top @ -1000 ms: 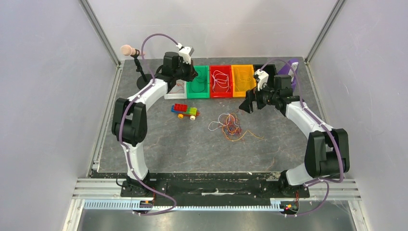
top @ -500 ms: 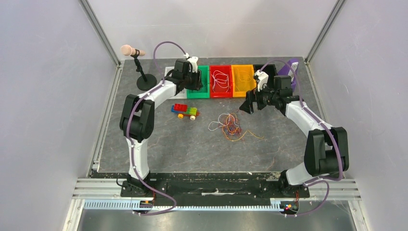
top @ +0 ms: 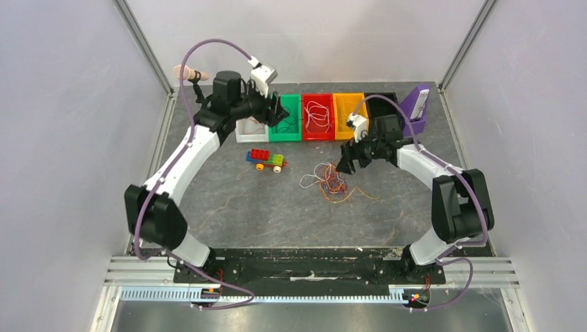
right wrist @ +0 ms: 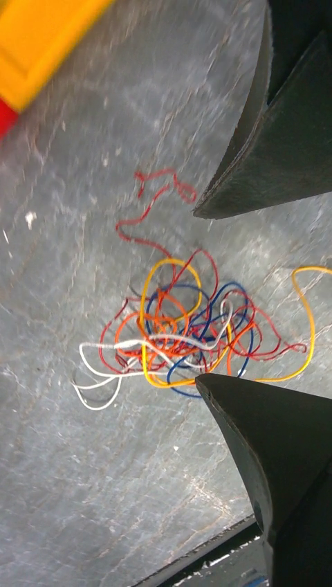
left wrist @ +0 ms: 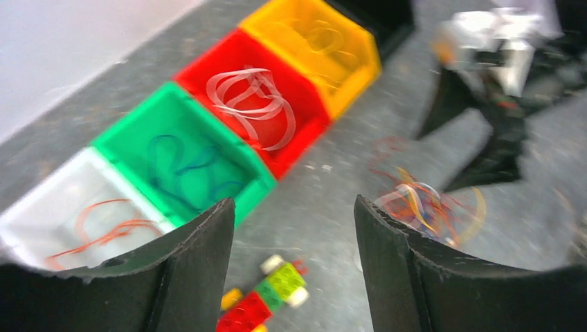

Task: Untangle the cables

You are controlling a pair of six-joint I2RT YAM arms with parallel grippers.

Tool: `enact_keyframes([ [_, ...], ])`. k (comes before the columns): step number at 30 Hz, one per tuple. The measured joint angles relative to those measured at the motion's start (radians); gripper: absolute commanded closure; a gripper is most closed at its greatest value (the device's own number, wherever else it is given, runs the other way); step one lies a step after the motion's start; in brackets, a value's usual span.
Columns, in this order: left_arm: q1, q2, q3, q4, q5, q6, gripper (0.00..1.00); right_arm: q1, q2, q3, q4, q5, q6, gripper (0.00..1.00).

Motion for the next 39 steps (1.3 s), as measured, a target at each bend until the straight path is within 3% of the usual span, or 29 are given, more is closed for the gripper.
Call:
enact_keyframes([
  [4,-0.027,-0.077,-0.124,0.003,0.175,0.011,0.38,0.073,0.055,0.0,0.003,0.018,0.0,0.28],
  [10,-0.142,0.089,-0.251,-0.021,0.244,0.057,0.38,0.111,0.132,-0.049,0.034,0.063,-0.006,0.56],
  [16,-0.243,0.201,-0.275,-0.007,0.204,0.175,0.36,0.105,0.125,-0.104,0.077,0.073,-0.016,0.6],
  [25,-0.287,0.303,-0.252,0.012,0.099,0.407,0.4,0.094,0.121,-0.122,0.107,0.063,-0.023,0.66],
  [28,-0.303,0.332,-0.252,0.014,0.072,0.446,0.54,0.087,0.121,-0.124,0.106,0.054,-0.023,0.68],
  [32,-0.32,0.344,-0.252,0.027,0.053,0.459,0.97,0.074,0.121,-0.129,0.103,0.045,-0.024,0.71],
  [36,-0.322,0.32,-0.257,0.014,0.037,0.462,0.98,0.053,0.117,-0.132,0.094,0.056,-0.024,0.73],
  [39,-0.282,0.214,-0.259,-0.068,0.063,0.442,0.98,0.024,0.107,-0.137,0.09,0.082,-0.023,0.72],
])
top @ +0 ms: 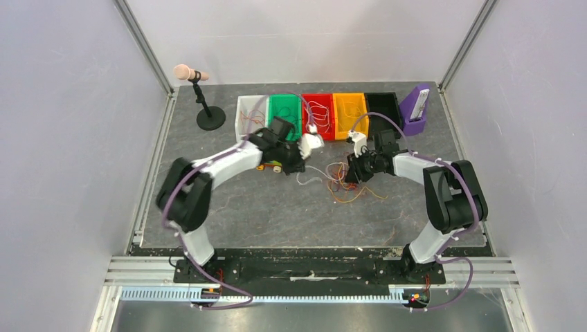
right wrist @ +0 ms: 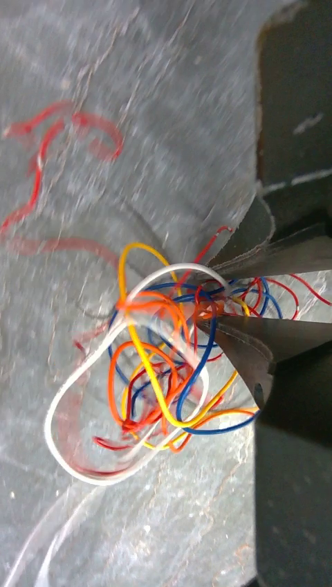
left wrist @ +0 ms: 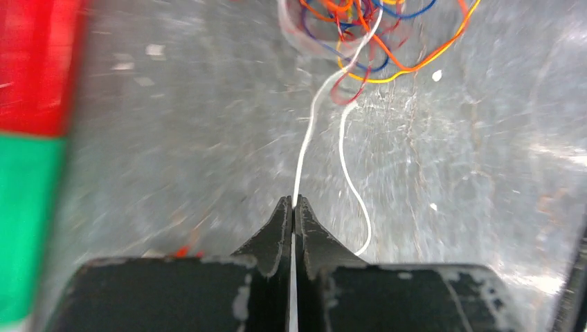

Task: Untangle the cables

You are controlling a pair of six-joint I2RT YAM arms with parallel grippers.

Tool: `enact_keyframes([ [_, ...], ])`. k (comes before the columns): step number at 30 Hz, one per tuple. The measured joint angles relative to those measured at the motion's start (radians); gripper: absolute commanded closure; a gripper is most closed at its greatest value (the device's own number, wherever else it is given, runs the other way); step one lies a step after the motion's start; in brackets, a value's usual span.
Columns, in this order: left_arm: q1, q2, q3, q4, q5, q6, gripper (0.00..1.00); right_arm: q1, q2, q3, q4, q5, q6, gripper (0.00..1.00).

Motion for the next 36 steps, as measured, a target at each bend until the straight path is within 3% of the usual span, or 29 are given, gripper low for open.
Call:
enact_keyframes([
  [6,0.18,-0.391,0.056,-0.07,0.055,-0.132,0.98,-0.047,-0.02,-0.01,0.002,0.056,0.0,0.7],
  [11,0.208,-0.571,0.224,-0.072,0.082,-0.277,0.98,-0.05,-0.04,-0.031,0.012,0.076,-0.005,0.67],
  [20,0.329,-0.497,0.625,-0.007,0.067,-0.549,0.98,-0.052,-0.064,-0.061,0.028,0.069,-0.025,0.54],
  [26,0.345,-0.434,0.853,0.081,0.046,-0.655,0.98,-0.055,-0.077,-0.071,0.032,0.063,-0.042,0.46],
  [36,0.345,-0.355,0.898,0.172,0.047,-0.75,0.98,-0.063,-0.122,-0.072,-0.059,0.038,-0.087,0.17],
])
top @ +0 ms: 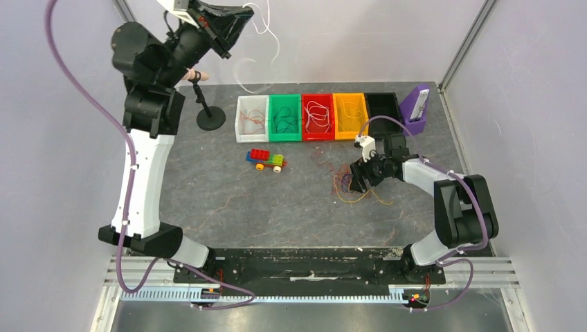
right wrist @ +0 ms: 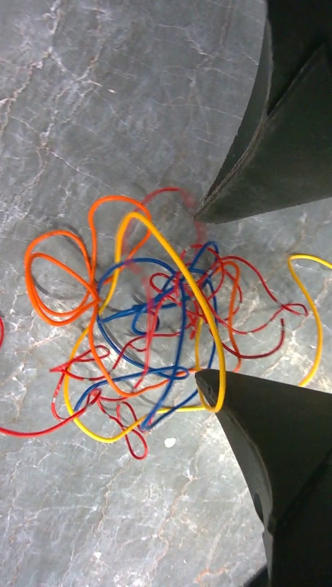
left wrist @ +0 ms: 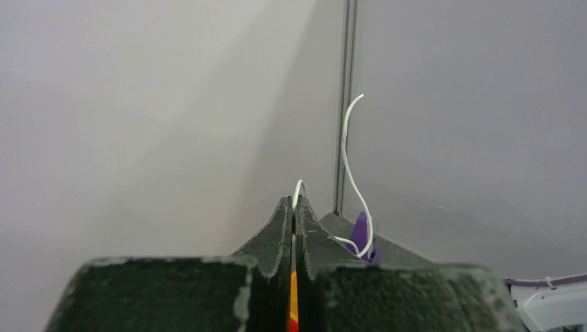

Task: Untangle the cables

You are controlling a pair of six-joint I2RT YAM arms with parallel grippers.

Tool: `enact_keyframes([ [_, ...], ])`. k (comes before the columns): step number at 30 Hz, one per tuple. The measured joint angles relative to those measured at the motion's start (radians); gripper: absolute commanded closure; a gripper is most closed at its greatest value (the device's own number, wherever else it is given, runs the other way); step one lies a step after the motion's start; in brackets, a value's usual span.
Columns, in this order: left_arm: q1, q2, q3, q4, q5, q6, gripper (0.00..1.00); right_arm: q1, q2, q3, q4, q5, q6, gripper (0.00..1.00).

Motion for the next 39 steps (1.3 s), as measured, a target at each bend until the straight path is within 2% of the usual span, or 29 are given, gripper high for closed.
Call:
enact_keyframes([
  [7,-0.005,0.073,-0.136,0.047,-0.002,-0.026,0.98,-0.003,-0.055,0.033,-0.096,-0.003,-0.019,0.06],
  [11,-0.04,0.152,-0.162,0.076,-0.016,-0.048,0.98,-0.019,-0.085,0.042,-0.119,-0.005,-0.022,0.03],
  [19,-0.122,0.331,-0.173,0.113,-0.064,-0.052,0.98,-0.04,-0.092,0.054,-0.148,-0.021,-0.018,0.03],
  [32,-0.128,0.536,-0.18,0.222,-0.145,-0.047,0.98,-0.04,-0.073,0.092,-0.166,-0.041,-0.01,0.03],
  [39,-0.138,0.627,-0.246,0.227,-0.272,0.058,0.98,-0.047,-0.063,0.108,-0.169,-0.042,-0.01,0.02],
])
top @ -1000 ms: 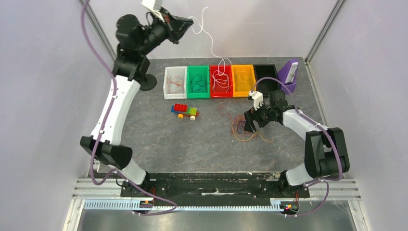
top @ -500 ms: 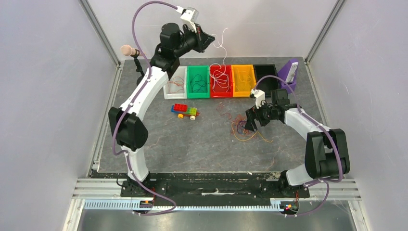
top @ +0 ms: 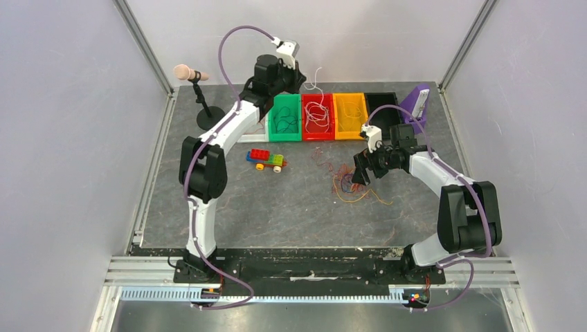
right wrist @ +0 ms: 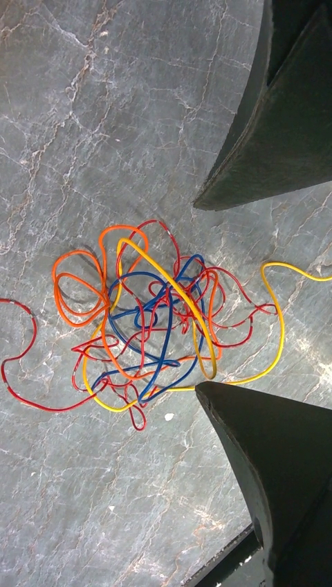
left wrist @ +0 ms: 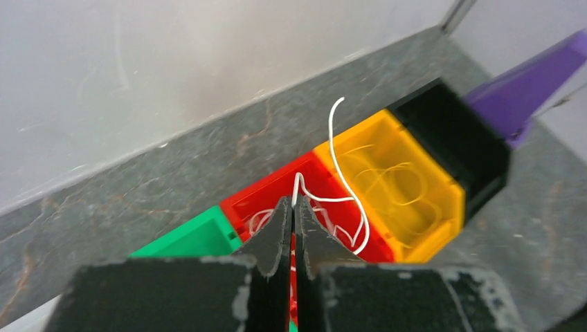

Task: Untangle the cables

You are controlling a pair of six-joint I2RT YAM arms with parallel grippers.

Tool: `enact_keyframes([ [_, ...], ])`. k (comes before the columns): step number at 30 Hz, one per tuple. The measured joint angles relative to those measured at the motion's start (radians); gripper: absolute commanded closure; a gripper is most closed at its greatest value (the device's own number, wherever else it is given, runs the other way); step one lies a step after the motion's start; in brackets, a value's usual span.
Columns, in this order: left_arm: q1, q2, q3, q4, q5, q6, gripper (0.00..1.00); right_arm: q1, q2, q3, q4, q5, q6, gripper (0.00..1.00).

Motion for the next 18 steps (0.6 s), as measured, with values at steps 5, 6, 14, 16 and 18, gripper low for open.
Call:
enact_keyframes([
  [5,-0.032,0.07,0.008,-0.058,-0.105,0.131,0.98,-0.004,0.023,0.004,-0.003,-0.003,0.0,0.02],
  [6,-0.043,0.082,0.015,-0.073,-0.121,0.155,0.98,-0.004,0.028,0.005,-0.003,-0.003,0.0,0.02],
  [14,-0.178,0.24,0.141,-0.201,-0.307,0.327,0.98,-0.006,0.043,0.012,-0.007,-0.005,0.008,0.02],
  [16,-0.204,0.286,0.182,-0.231,-0.359,0.357,0.98,-0.007,0.043,0.013,-0.008,-0.005,0.009,0.02],
  [18,-0.217,0.33,0.223,-0.254,-0.402,0.384,0.98,-0.007,0.043,0.016,-0.011,-0.006,0.009,0.02],
])
